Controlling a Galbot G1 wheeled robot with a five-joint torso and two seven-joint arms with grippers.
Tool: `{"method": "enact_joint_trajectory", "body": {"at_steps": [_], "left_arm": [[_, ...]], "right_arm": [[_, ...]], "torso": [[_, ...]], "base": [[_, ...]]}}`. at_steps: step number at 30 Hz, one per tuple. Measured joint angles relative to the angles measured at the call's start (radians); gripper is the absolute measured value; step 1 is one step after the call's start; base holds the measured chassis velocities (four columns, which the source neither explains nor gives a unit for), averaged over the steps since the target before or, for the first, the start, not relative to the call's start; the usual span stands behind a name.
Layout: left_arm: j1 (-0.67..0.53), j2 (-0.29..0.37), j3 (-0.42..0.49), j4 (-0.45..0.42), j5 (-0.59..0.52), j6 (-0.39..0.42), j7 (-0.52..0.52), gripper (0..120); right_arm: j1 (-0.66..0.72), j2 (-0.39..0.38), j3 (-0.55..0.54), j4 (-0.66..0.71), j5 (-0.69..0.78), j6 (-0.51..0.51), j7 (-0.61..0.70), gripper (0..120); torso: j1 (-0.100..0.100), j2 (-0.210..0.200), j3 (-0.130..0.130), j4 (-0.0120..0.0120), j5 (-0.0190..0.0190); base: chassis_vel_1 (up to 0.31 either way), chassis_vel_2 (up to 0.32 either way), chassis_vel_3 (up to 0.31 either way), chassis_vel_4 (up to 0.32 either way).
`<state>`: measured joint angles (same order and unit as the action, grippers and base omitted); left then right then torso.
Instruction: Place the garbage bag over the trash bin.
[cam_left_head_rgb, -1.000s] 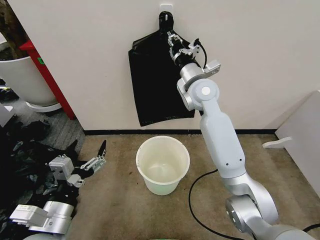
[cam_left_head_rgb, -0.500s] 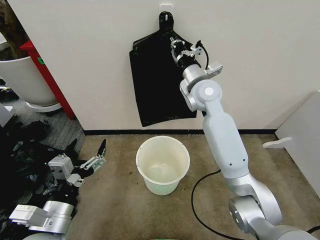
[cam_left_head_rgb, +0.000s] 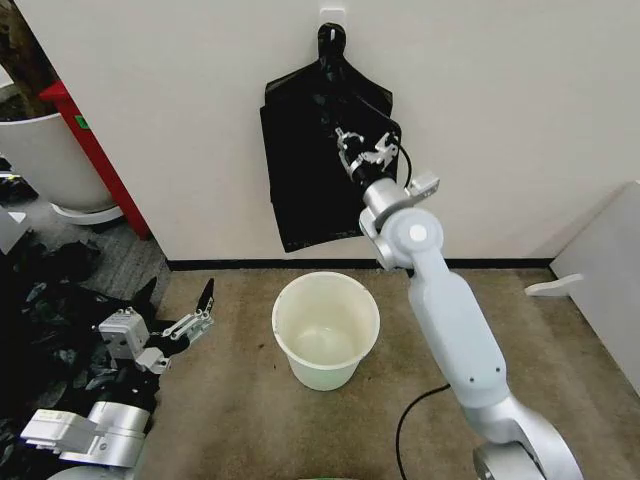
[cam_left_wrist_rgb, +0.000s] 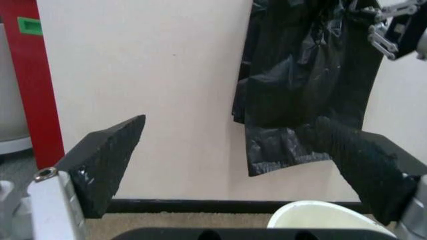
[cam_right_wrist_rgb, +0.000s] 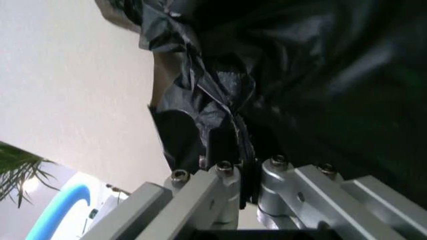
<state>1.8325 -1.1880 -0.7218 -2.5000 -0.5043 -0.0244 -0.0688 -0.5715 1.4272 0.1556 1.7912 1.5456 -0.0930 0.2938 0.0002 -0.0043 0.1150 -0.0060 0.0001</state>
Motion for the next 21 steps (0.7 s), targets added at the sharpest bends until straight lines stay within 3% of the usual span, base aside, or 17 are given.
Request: {"method": "enact_joint_trajectory", "body": {"at_steps": [21], "left_arm": [[-0.004,0.008,0.004,0.000,-0.004,-0.001,0.002,100]], "right_arm": [[-0.291,-0.055,-0.022,0.169,-0.078,0.007,-0.020,0]], "torso": [[0.000,0.000,0.000,0.0000,0.0000]], "base": [[0.000,0.000,0.000,0.000]]}}
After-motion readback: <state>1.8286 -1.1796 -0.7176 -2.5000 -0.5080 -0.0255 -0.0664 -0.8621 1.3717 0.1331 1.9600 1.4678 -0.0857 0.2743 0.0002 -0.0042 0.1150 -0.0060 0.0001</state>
